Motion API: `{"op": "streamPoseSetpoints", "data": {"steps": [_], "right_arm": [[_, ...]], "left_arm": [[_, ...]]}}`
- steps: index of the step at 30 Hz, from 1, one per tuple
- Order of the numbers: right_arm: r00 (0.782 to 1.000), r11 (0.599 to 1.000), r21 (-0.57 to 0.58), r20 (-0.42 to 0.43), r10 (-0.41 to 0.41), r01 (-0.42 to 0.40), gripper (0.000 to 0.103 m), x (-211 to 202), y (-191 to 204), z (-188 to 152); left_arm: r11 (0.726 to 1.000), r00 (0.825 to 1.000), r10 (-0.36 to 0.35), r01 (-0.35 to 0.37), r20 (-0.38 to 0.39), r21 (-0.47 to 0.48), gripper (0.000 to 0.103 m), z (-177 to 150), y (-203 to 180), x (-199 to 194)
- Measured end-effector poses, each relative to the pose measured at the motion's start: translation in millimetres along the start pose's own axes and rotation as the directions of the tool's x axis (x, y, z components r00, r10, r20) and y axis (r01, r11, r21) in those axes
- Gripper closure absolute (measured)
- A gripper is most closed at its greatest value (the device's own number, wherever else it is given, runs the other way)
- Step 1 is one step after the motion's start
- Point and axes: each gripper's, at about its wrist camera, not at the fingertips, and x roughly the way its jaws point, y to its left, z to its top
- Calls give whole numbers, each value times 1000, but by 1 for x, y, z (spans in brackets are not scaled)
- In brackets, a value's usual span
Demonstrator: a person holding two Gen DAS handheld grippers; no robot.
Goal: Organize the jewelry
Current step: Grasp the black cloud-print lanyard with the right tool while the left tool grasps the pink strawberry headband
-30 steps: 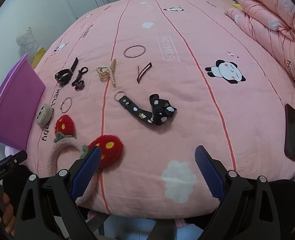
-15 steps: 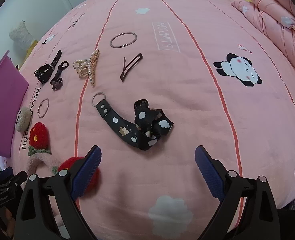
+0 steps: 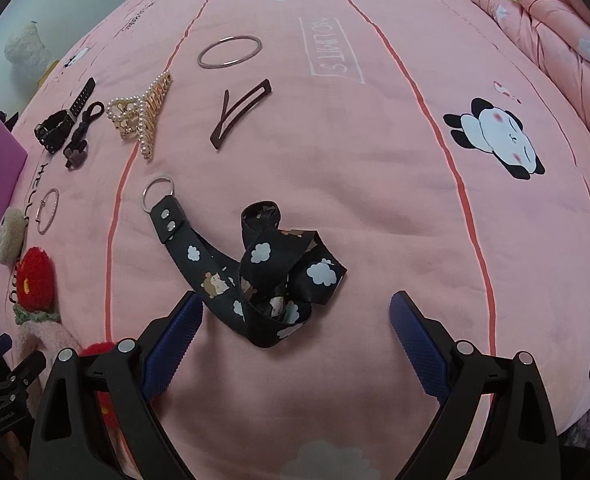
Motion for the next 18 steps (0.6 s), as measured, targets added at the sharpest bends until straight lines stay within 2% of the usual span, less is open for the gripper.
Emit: {"op": "streamPoseSetpoints", "data": {"steps": [8,11,13,16,18], "right_arm": [[999,999,-35,-12,-42,42,13,15,4,3],[998,996,-60,-4,-62,61,13,17,7,2],[998,996,-67,1,-62,62,17,17,8,0],[997,993,-91,14,-70,71,27,15,13,-1],[997,990,-120,25,-74,76,42,14,23,0]], "left_arm": [[999,999,42,-42,-19,25,5,-2,-10,20],[999,999,43,-43,-4,10,5,-5,-12,25],[999,999,47,-47,17,3,5,-8,-14,26],[997,997,72,-73,26,28,5,-11,-22,24],[996,997,76,-77,21,37,6,-11,-25,24]]}}
